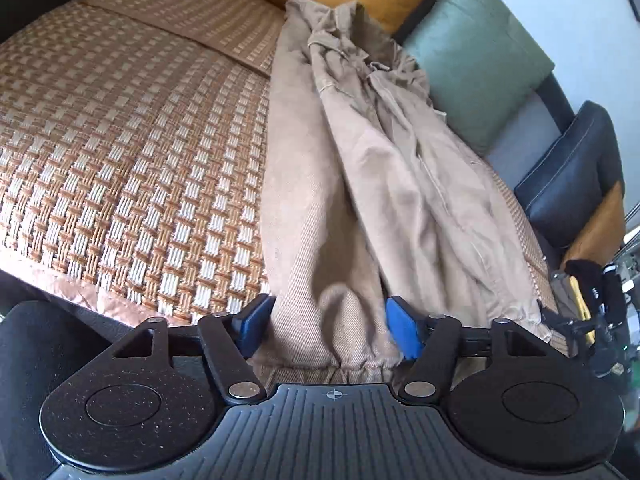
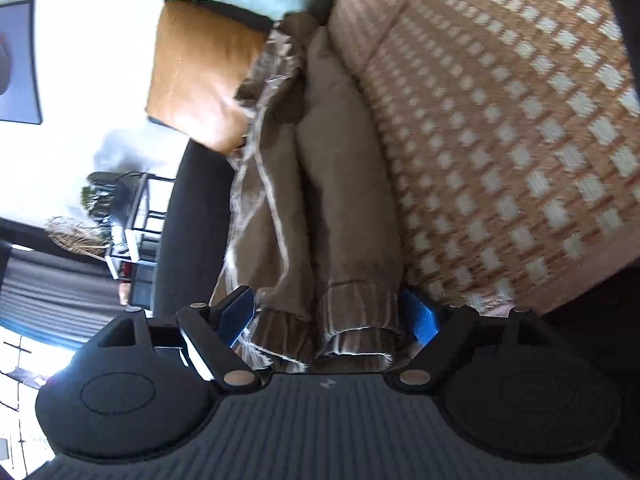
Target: Fold clothes
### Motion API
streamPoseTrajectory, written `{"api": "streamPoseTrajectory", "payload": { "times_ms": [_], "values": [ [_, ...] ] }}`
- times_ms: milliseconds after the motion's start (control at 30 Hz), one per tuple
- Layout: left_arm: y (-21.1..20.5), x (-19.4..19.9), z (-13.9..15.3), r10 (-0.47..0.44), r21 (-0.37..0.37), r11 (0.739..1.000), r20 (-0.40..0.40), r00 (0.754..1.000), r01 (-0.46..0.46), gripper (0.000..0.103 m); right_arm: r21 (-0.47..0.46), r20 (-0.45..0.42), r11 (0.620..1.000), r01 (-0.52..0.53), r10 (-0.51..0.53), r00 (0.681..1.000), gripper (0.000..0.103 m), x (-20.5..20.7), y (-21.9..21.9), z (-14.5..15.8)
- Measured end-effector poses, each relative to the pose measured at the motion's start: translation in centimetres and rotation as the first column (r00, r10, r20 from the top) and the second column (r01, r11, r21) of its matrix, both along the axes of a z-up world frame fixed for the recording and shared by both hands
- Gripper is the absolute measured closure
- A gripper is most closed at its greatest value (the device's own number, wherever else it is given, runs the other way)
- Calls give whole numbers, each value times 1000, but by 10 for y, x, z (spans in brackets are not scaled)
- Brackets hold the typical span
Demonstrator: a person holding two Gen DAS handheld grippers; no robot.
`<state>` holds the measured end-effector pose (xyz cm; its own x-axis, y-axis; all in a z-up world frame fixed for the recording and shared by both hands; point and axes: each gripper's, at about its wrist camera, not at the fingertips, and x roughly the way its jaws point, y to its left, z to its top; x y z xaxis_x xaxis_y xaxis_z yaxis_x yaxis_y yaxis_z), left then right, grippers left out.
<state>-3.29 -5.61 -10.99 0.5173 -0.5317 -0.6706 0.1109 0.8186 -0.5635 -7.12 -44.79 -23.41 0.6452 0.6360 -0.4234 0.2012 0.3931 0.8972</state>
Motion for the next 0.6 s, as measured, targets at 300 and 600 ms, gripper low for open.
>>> {"api": "streamPoseTrajectory", "payload": {
  "times_ms": [300, 600],
  "values": [
    [-3, -3, -2, 35, -68, 997, -13, 999, -36, 24, -18, -14, 1000, 2, -2, 1000, 20, 5, 11, -1],
    [-31, -3, 6, 57, 92, 994, 29, 998, -59, 44, -57, -2, 998, -11, 11, 1000, 29, 2, 20, -3]
  ]
}}
